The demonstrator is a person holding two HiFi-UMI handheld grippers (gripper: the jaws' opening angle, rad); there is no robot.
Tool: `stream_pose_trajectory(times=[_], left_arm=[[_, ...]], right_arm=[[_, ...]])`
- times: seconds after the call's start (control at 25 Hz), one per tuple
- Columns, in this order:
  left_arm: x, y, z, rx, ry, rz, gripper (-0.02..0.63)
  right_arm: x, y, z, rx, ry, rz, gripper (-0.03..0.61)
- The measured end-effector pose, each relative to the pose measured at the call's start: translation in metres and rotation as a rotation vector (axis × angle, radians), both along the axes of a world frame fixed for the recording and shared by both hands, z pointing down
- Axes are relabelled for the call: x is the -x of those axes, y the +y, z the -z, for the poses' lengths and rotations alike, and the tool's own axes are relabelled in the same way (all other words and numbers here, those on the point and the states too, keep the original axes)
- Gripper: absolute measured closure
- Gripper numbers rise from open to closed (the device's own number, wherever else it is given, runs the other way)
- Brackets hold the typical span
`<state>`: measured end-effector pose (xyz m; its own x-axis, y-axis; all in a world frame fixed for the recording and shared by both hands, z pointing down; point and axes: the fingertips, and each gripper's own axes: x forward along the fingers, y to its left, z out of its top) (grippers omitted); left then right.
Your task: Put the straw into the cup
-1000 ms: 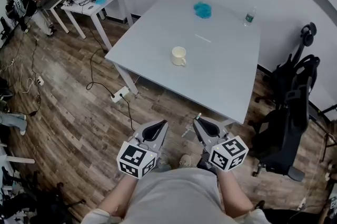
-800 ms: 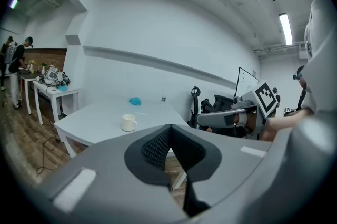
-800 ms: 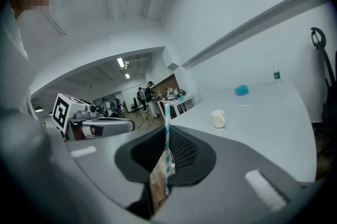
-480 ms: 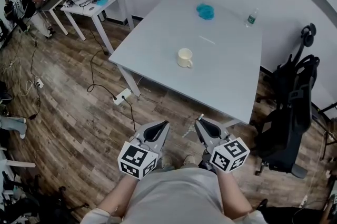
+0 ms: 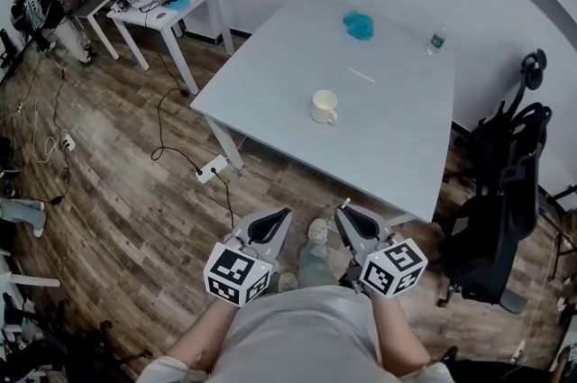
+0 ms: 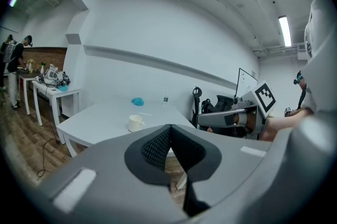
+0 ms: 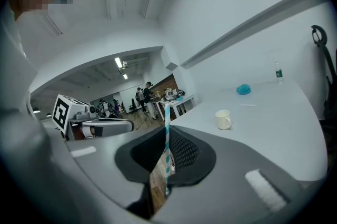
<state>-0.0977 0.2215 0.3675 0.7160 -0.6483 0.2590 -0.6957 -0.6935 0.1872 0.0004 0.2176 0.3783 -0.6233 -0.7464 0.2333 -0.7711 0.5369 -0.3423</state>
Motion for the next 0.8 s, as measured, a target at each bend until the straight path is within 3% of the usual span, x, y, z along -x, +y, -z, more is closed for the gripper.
stream_pose_trajectory(times=[0.4, 0.8], left_arm=[[0.0, -0.063, -0.006, 0.002, -0.012, 0.015, 0.595], [-0.027, -0.135, -0.01, 0.024, -0.012, -0.004, 0.595]], right_arm=[[-0.003, -0.067, -0.001, -0.001, -0.001, 0.013, 0.549], [-0.026, -0.141, 0.0, 0.014, 0.004, 0.014, 0.549]])
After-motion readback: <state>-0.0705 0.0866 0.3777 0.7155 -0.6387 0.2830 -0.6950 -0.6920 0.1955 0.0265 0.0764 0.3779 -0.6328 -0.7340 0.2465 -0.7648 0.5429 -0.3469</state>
